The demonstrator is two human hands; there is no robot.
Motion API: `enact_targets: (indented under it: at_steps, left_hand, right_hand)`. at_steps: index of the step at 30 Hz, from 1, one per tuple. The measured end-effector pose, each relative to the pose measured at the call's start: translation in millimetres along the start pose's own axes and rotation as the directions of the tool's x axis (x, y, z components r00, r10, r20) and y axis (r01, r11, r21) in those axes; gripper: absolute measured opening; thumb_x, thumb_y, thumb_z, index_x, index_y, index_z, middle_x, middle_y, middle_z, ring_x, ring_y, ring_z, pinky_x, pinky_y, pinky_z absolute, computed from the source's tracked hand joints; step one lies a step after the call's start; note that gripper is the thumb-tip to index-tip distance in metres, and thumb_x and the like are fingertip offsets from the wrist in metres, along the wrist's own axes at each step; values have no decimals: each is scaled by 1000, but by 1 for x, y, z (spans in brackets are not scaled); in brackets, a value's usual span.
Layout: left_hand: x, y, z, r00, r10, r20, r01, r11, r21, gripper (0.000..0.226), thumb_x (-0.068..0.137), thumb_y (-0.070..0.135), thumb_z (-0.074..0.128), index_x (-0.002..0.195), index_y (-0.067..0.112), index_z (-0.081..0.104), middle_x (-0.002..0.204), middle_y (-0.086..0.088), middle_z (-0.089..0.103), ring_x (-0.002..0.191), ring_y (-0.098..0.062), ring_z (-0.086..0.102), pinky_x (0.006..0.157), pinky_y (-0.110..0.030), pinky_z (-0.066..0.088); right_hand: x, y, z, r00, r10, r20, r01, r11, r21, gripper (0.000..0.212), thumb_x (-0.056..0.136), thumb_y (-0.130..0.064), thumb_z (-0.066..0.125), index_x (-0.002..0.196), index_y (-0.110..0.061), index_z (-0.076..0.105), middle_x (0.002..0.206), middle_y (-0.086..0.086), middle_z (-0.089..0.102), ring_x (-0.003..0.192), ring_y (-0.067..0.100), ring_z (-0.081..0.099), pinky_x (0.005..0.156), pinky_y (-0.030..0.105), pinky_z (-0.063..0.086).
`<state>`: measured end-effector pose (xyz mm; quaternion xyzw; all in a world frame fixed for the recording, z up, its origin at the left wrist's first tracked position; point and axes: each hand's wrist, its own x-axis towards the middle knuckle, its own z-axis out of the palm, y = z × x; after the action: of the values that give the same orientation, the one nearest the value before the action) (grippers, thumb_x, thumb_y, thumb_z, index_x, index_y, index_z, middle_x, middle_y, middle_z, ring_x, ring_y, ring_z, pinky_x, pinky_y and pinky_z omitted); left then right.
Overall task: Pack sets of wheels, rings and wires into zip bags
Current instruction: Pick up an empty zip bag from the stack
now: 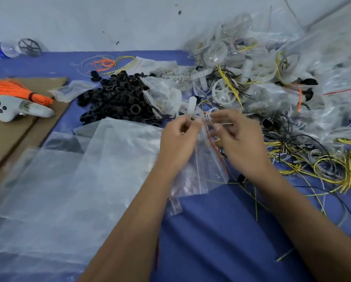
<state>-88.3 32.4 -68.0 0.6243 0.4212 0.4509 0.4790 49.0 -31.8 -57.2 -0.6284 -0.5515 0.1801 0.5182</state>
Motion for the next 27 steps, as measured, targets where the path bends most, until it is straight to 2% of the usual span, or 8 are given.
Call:
enact_targets:
  at_steps: [3, 8, 12, 14, 21, 23, 25, 27]
  left_hand:
    - [1, -6, 5, 994, 7, -108, 1, 997, 78, 36, 97, 30, 62, 67, 12, 53, 55, 10, 46, 57, -10, 41, 59, -28, 37]
    - [0, -9, 11, 985, 29, -170, -3, 988, 154, 40, 95, 44, 64, 67, 16, 57, 56, 9, 54, 53, -3, 46, 55, -15, 37]
    - [-4, -9, 15, 996, 43, -81, -16, 950, 313, 36, 84, 49, 70, 71, 16, 62, 64, 4, 64, 62, -11, 61, 61, -30, 48]
    - [-4, -8, 16, 997, 42, -63, -19, 943, 333, 30, 84, 42, 70, 69, 17, 62, 62, 5, 63, 61, -12, 59, 61, -31, 48]
    - [-3, -6, 10, 1000, -9, 1, 8, 985, 175, 21, 84, 20, 57, 64, 16, 62, 52, 5, 55, 53, -13, 46, 59, -33, 39]
    - [-1, -5, 8, 999, -37, -15, 39, 992, 123, 21, 79, 21, 54, 59, 19, 59, 52, 1, 53, 54, -17, 45, 60, -36, 37]
    - [0, -3, 6, 998, -45, -46, 48, 997, 54, 20, 77, 22, 52, 60, 13, 54, 61, -18, 51, 58, -21, 44, 61, -41, 35]
    - [1, 1, 4, 995, 0, -98, 0, 1000, 0, 22, 79, 20, 51, 61, 8, 48, 60, -17, 45, 58, -22, 39, 59, -42, 32]
  right_hand:
    - [-4, 2, 1, 982, 171, 77, -177, 981, 83, 16, 97, -22, 66, 112, -21, 62, 84, 0, 75, 69, 14, 70, 63, 32, 52]
    - [-8, 2, 3, 991, 103, 86, -94, 990, -101, 46, 74, -4, 83, 112, -22, 63, 69, -3, 73, 70, 16, 72, 74, 34, 59]
    - [-12, 1, 5, 997, 69, 21, -67, 993, -94, 34, 73, -7, 86, 94, -24, 66, 62, -6, 72, 58, 7, 68, 62, 24, 54]
    - [-12, 2, 5, 998, 57, 10, -56, 990, -129, 31, 71, -9, 86, 91, -22, 67, 60, -5, 70, 57, 9, 66, 63, 28, 54]
    - [-9, 4, 3, 999, 32, 21, -30, 996, -84, 25, 82, -24, 84, 96, -21, 64, 54, -2, 63, 47, 7, 49, 55, 19, 40]
    - [-8, 4, 3, 998, 53, 25, -53, 998, -28, 19, 88, -16, 75, 102, -21, 62, 59, 2, 67, 53, 18, 58, 58, 31, 49]
    - [-7, 6, 2, 993, 109, 40, -110, 993, 33, 23, 89, -9, 70, 105, -22, 60, 66, 5, 72, 64, 26, 68, 69, 43, 57]
    - [-6, 8, 0, 993, 120, 14, -120, 993, -9, 29, 86, -5, 71, 105, -22, 57, 70, 3, 73, 69, 26, 71, 77, 47, 57]
